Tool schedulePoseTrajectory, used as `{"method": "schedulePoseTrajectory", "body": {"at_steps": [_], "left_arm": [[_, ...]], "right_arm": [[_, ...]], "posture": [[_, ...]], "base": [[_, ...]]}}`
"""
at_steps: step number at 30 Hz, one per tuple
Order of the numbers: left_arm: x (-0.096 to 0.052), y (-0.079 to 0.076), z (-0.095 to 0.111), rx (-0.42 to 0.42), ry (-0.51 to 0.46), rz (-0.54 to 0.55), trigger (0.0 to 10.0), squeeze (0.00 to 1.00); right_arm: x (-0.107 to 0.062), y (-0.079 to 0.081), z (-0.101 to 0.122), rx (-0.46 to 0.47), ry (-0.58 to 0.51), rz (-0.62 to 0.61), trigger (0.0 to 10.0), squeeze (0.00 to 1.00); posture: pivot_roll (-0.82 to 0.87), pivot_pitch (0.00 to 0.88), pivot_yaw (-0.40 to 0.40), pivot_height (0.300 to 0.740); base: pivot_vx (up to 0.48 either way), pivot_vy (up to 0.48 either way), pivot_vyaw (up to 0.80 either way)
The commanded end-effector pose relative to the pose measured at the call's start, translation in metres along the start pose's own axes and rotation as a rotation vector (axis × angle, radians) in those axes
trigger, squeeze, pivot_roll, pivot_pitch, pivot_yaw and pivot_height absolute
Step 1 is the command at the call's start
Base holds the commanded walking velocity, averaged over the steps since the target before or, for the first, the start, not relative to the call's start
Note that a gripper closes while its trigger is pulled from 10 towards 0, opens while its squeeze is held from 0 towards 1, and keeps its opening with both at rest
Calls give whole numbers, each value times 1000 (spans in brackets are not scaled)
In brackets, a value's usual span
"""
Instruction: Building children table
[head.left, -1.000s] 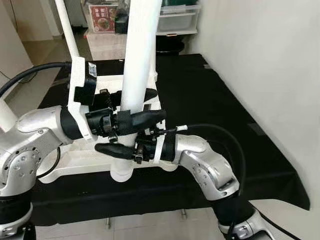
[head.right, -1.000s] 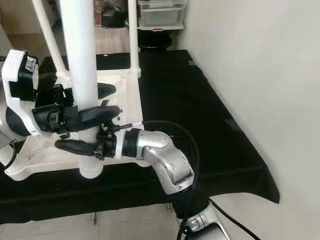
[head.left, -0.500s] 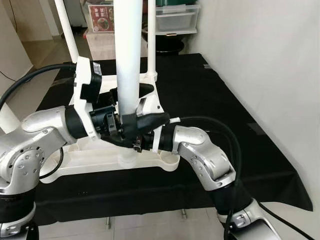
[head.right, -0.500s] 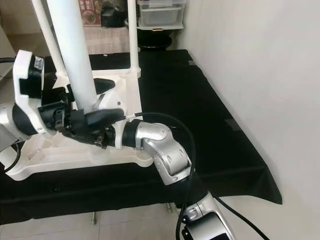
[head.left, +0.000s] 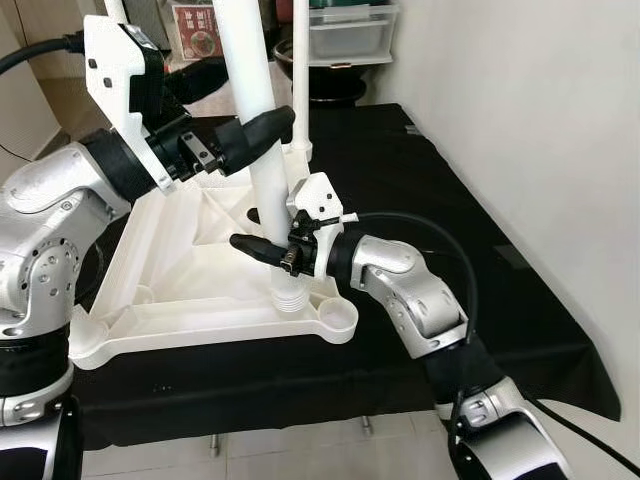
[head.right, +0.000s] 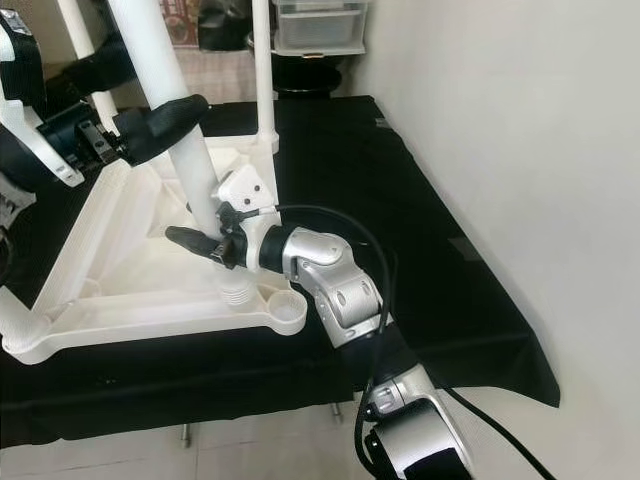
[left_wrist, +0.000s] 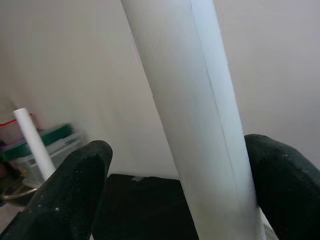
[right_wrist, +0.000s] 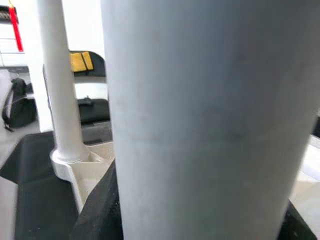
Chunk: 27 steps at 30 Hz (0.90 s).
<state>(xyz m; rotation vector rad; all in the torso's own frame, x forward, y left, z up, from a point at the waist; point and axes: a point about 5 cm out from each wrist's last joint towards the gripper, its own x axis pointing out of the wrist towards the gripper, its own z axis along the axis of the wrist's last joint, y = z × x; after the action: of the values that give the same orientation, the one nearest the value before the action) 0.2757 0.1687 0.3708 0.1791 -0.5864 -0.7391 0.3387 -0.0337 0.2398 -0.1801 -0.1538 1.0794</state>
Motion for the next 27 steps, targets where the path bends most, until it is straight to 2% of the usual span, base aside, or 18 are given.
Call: {"method": "schedulePoseTrajectory", "body": {"at_steps": [1,2,3,5,6,9,10,12,16,17,18,19,20,21,22,25,27], "left_arm": [[-8,9,18,0,-61,67,10000,0],[-8,4,21,-28,-73,28,10000,0],[-8,4,21,-28,-73,28,10000,0],[-13,-14,22,-104,-98,-84,10000,0],[-13,-14,22,-104,-98,-84,10000,0],[-21,-37,17,-193,-109,-170,10000,0],[-21,-37,17,-193,-109,-170,10000,0],[-25,-49,13,-267,-119,-187,10000,0],[-27,-55,12,-323,-135,-198,10000,0],[-33,-66,6,-352,-96,-236,10000,0],[-39,-79,-8,-372,-21,-255,10000,0],[-39,-79,-8,-372,-21,-255,10000,0],[-45,-88,-17,-389,33,-268,10000,0],[-52,-98,-28,-426,87,-262,10000,0],[-52,-98,-28,-426,87,-262,10000,0],[-76,-131,-63,-529,257,-218,10000,0],[-76,-131,-63,-529,257,-218,10000,0]], "right_arm": [[-10,-19,2,-24,-21,-101,0,0],[-13,-26,3,-29,-20,-143,0,0],[-13,-26,3,-29,-20,-143,0,0],[-20,-47,9,-27,-31,-258,0,0],[-20,-47,9,-27,-31,-258,0,0],[-31,-72,17,-2,-52,-383,0,0],[-31,-72,17,-2,-52,-383,0,0],[-35,-80,22,21,-68,-427,0,0],[-37,-84,24,43,-89,-448,0,0],[-38,-87,28,74,-128,-449,0,0],[-38,-85,33,93,-165,-403,510,0],[-38,-85,33,93,-165,-403,510,0],[-38,-85,37,102,-191,-370,510,0],[-39,-82,41,93,-210,-314,10000,0],[-39,-82,41,93,-210,-314,10000,0],[-49,-71,49,41,-234,-94,10000,0],[-49,-71,49,41,-234,-94,10000,0]], "posture": [[58,76,-14,740],[58,76,-14,740],[58,76,-14,740],[59,85,-17,740],[59,85,-17,740],[62,96,-25,740],[62,96,-25,740],[65,102,-29,740],[66,103,-29,740],[71,110,-30,740],[69,116,-24,740],[69,116,-24,740],[69,118,-24,740],[67,123,-22,740],[67,123,-22,740],[64,144,-19,740],[64,144,-19,740]], "base": [[0,0,0],[0,0,0],[0,0,0],[0,0,0],[0,0,0],[0,0,0],[0,0,0],[0,0,0],[0,0,0],[0,0,0],[0,0,0],[0,0,0],[0,0,0],[0,0,0],[0,0,0],[0,0,0],[0,0,0]]}}
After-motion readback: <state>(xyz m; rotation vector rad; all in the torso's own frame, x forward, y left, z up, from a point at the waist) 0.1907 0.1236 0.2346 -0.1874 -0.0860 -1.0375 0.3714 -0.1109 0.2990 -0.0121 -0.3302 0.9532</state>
